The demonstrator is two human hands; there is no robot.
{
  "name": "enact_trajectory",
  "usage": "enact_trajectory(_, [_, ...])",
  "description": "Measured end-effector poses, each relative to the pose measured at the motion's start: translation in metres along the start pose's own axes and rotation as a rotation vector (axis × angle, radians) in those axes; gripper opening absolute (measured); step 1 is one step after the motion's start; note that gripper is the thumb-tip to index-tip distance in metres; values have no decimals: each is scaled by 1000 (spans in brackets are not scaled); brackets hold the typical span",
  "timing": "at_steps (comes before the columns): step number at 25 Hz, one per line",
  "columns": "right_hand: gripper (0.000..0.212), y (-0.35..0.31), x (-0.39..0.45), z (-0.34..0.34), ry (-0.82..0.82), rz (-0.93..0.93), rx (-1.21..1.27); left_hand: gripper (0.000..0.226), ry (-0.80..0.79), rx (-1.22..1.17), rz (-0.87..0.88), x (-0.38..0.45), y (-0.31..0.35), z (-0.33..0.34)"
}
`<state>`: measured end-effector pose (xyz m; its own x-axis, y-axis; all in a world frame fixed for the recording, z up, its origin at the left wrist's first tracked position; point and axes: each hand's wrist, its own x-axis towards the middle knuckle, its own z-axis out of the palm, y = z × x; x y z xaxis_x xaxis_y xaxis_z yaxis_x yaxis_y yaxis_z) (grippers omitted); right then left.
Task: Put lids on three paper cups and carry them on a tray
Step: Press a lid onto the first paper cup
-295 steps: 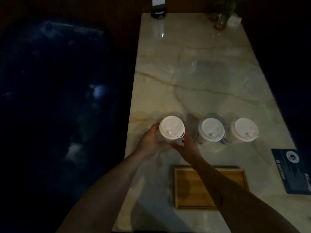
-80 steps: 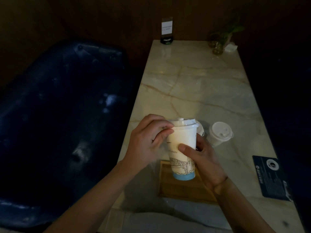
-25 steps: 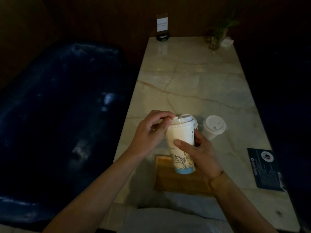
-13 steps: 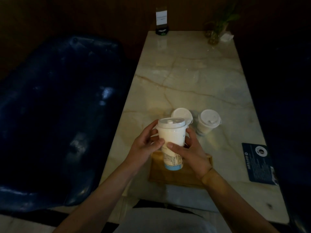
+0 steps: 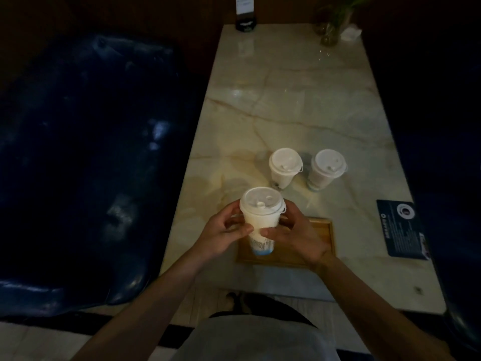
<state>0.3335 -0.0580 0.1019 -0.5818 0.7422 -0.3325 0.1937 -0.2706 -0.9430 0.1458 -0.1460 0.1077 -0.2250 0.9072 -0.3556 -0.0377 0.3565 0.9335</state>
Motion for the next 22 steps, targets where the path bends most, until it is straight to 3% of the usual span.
enact_trajectory(6, [76, 27, 9, 18, 99, 17, -137, 72, -23, 87, -21, 10, -32, -15])
enact_trajectory(16, [80, 66, 13, 29, 177, 1, -164, 72, 35, 317, 34, 19, -64, -20])
enact_trajectory(22, [78, 75, 20, 35, 201, -5, -202, 70, 53, 305, 24, 21, -70, -24])
